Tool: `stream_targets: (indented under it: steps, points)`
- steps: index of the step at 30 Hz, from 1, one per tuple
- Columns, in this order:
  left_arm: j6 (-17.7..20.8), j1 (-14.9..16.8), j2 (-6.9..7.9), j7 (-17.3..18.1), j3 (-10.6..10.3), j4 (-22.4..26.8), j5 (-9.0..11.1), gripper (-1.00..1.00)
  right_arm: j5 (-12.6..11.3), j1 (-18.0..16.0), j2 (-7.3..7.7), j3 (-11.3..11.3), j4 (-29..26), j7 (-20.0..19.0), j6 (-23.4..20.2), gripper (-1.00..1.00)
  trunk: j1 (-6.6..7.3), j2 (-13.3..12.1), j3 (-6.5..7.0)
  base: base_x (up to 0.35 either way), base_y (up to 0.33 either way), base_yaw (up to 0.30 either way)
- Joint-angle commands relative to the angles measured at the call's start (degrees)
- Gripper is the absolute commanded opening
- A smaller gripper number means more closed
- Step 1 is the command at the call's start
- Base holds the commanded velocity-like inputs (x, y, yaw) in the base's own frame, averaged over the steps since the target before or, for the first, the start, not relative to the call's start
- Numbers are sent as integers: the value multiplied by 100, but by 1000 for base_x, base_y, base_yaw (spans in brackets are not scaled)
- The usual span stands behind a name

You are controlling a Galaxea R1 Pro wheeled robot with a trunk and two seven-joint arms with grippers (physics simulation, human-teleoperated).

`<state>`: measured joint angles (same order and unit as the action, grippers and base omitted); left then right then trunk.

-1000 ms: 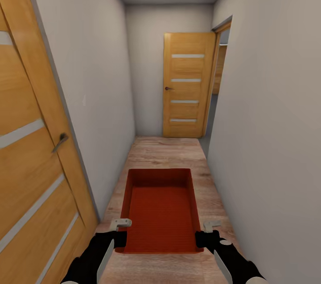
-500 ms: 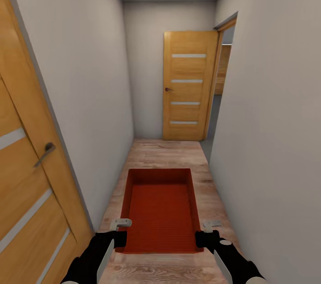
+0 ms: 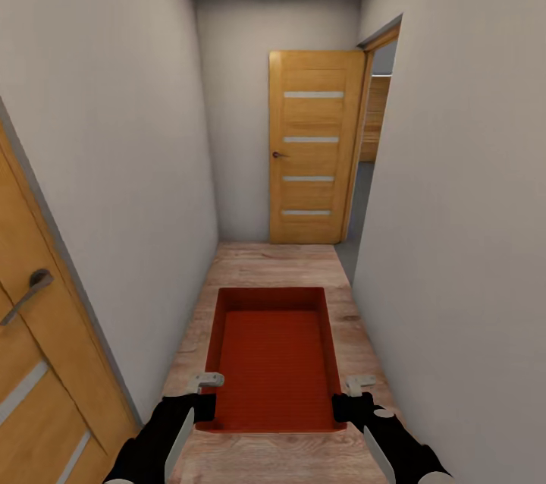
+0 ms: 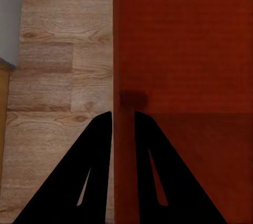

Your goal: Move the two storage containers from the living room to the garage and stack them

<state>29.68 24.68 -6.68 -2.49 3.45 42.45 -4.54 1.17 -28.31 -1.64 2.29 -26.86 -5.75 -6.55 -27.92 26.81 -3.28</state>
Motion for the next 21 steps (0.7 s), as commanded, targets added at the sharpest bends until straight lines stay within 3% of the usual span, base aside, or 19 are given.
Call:
stream_targets:
  steps: [1, 21]
  points:
    - [39, 8, 26, -121, 16, 62, -264, -100, 83, 1, 5, 131, 5, -14, -39, -100, -6, 12, -12, 327, 0, -45]
    - [40, 4, 26, -121, 17, 62, -261, -100, 80, 1, 5, 131, 5, -14, -39, -100, -6, 12, -12, 327, 0, 36]
